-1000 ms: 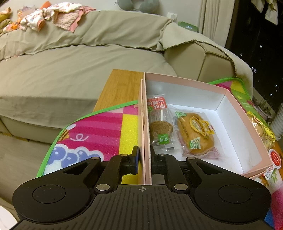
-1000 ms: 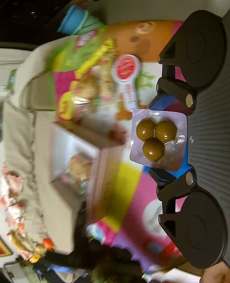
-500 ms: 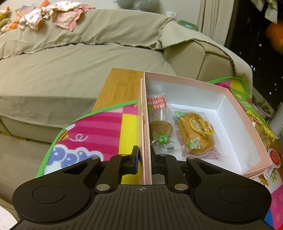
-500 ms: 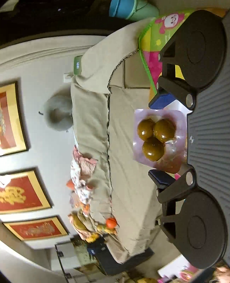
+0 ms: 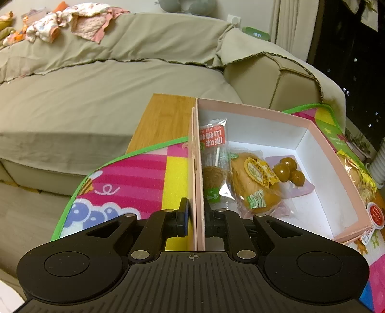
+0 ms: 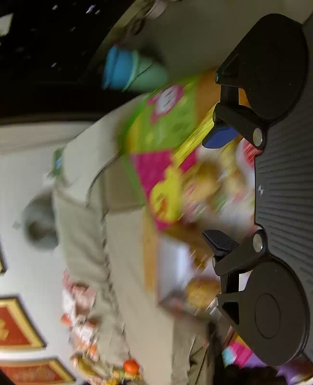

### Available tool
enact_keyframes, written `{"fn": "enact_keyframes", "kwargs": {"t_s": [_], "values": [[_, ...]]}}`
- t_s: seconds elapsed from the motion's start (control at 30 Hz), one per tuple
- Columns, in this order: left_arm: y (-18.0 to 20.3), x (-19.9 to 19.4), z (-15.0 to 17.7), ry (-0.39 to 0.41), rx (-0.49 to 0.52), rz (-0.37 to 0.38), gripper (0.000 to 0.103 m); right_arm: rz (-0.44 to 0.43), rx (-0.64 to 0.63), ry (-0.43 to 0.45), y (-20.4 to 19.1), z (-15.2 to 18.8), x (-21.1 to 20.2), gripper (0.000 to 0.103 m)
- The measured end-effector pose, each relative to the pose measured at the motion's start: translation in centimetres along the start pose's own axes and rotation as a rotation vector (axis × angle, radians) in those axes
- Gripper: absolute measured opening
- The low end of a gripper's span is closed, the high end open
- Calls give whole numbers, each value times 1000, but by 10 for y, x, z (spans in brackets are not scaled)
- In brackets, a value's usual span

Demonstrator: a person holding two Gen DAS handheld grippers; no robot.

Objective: Organize objects
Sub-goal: 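Move the right tool back over the remaining snacks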

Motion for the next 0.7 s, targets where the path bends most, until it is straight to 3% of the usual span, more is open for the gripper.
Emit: {"fn": "enact_keyframes", "kwargs": {"t_s": [0.17,0.27,0.43,0.7], "values": [[0,0,0,0,-2,2,12,66,32,-100,23,45,13,75],[0,0,0,0,-2,1,12,60,32,-128,22,58,17,76],[-1,-1,0,1,-2,2,12,29,55,-155,10,67,27,83],[-1,-2,1,2,-4,2,12,61,171,-198,8,77,55,83]]}}
Point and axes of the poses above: each gripper's, at about its wrist camera, not at the fingertips, and x roughly the way its jaws point, y to its right, z to its underside, the point moved 9 cm from there along x, roughly the way its jaws point, and after that the axes turned 12 degrees about -x, right-handed, at the moved point
